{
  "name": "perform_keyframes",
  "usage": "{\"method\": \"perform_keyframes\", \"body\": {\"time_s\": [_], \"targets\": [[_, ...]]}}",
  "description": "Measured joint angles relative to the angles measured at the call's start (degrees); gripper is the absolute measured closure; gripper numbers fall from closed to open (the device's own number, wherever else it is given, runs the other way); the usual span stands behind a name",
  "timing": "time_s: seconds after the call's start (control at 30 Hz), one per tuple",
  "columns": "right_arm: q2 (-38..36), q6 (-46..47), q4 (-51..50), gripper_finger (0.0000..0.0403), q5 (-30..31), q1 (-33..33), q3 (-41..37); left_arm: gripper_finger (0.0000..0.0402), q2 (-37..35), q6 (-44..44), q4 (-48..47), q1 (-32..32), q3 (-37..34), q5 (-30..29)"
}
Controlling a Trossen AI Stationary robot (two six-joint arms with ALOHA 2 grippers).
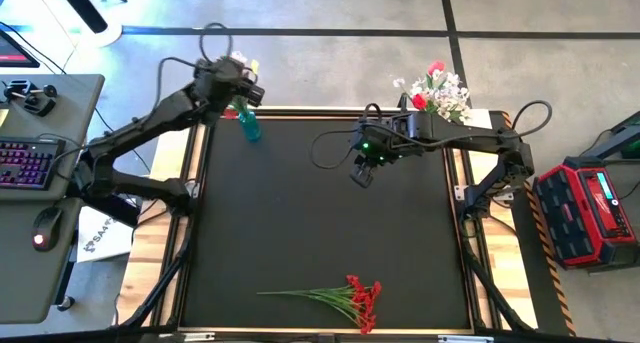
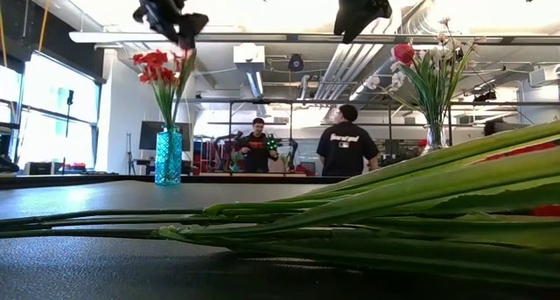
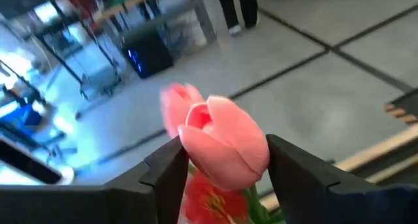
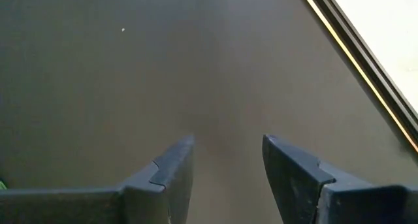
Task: Sort flowers into vase by color
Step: Put the pink tulip into the blue vase
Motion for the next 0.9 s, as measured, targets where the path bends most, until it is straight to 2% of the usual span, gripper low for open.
{"method": "perform_keyframes", "body": {"time_s": [0.23, 0.37, 0.6, 0.9], "targets": [[0.0, -0.1, 2.7, 0.0234, -0.2, 0.0, 0.0, 0.0208, -4.8, 6.5, -0.5, -0.1, 4.1, 1.5], [0.0, -0.2, 3.1, 0.0234, -0.3, 0.0, 0.0, 0.0208, -5.9, 4.5, -3.4, -0.1, 4.7, 3.3], [0.0, -0.5, 3.0, 0.0234, -0.9, 0.0, 0.0, 0.0205, -2.9, 1.6, -9.3, 0.5, 4.6, 4.2], [0.0, 0.0, 1.7, 0.0234, -1.8, 1.7, 0.0, 0.0134, -1.4, 0.9, -10.0, 0.4, 6.1, 3.3]]}}
